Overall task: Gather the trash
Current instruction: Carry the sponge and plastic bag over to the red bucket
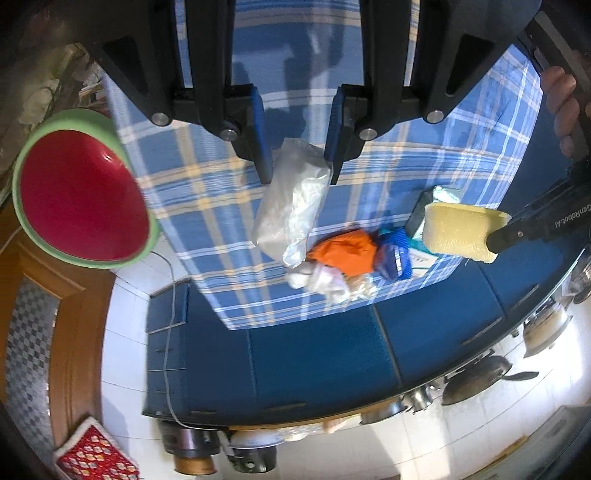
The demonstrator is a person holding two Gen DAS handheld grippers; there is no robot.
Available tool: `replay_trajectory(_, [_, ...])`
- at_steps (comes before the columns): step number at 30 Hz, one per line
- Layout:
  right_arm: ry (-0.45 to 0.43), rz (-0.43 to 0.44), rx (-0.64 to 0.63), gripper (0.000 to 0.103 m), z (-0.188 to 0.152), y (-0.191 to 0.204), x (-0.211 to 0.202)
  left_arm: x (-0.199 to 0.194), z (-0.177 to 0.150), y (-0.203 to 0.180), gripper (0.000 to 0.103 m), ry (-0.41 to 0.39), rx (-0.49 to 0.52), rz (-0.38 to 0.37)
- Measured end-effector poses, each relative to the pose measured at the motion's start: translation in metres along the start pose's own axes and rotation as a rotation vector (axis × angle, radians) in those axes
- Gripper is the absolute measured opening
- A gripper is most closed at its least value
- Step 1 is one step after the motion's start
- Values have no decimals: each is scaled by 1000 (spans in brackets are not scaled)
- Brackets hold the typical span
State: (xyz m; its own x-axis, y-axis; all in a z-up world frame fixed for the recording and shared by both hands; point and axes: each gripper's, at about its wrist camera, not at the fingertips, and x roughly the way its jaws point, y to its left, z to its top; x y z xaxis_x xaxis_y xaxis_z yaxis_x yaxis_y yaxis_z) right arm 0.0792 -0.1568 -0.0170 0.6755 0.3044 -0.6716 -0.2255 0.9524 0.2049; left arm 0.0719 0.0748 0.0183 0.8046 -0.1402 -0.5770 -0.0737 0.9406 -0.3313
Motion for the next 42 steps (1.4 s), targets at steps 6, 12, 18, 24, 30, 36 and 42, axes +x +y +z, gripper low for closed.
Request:
replay_trajectory(6, [-15,-37,36,30,-2,-24,-9,10,-1,-26,18,20,44,-34])
replay_trajectory(12, [-30,-72,72,30,-2,-45,-17,18,-3,-52,18,39,86,-67])
replay_trajectory(18, [-42,-95,102,30,-1,-63,-22,27,-3,-73,18,53,118,-85])
replay_trajectory(24, [-50,-111,133,30,-2,-80,-24,35,-2,-93,18,63,154,-108])
replay_trajectory(30, [-62,-132,156,30,-2,-97,-28,45,-3,-118,18,79,193,-143])
replay_trajectory(36, [-72,-155,187,30,-3,-117,-31,57,-6,-146,18,97,235,-171])
replay_trajectory(42, [-69,-186,226,30,-6,-141,-32,74,-9,-170,19,123,267,-192])
